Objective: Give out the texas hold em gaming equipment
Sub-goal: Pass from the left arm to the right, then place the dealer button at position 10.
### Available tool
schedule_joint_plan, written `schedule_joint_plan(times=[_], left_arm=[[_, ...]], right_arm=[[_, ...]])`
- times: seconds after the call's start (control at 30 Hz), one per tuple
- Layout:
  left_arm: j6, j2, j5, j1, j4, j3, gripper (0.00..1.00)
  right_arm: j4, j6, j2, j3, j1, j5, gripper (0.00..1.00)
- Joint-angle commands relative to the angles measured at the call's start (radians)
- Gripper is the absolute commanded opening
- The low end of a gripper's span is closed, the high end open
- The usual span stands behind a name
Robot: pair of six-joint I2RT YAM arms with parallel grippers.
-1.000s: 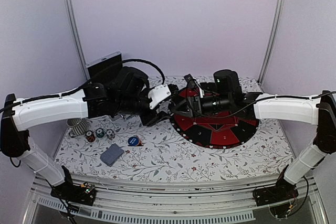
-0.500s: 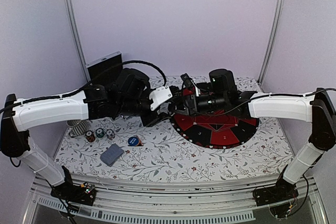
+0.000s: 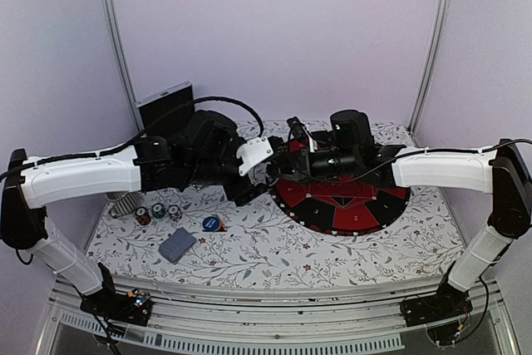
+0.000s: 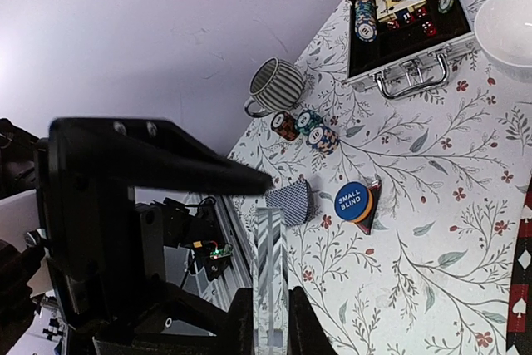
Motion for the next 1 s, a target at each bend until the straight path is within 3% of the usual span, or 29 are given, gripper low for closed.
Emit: schedule_joint_plan(times=[0.0,0.03,0.27,0.57,0.73,0.97], left_arm=[[-0.036,-0.01,-0.045,-0.011,0.027,-0.02,0.93],[-0.044,-0.015,-0.057,-0.01,0.035,-0.029,0.97],[-0.144,-0.019,-0.037,0.013,0.123,-0.066,0.98],[-0.463,0.108,0.105,0.057,0.257,-0.041,0.98],[-0.586,0.14,-0.003,0.057,0.4,-0.126,0.98],[-0.607,0.094,-0.138,0.045,0.512,-0.218,0.98]], right_arm=[[-0.012,-0.039,-0.05,-0.047,-0.036,0.04,0.02],[-0.018,-0.04,-0.062,-0.06,-0.049,0.046,0.02],[-0.13,-0.086,-0.206,-0.171,-0.161,0.139,0.02],[-0.178,-0.118,-0.423,-0.389,-0.494,0.11,0.02],[-0.192,-0.156,-0.455,-0.452,-0.665,0.063,0.02],[-0.185,-0.208,-0.379,-0.475,-0.828,0.039,0.02]])
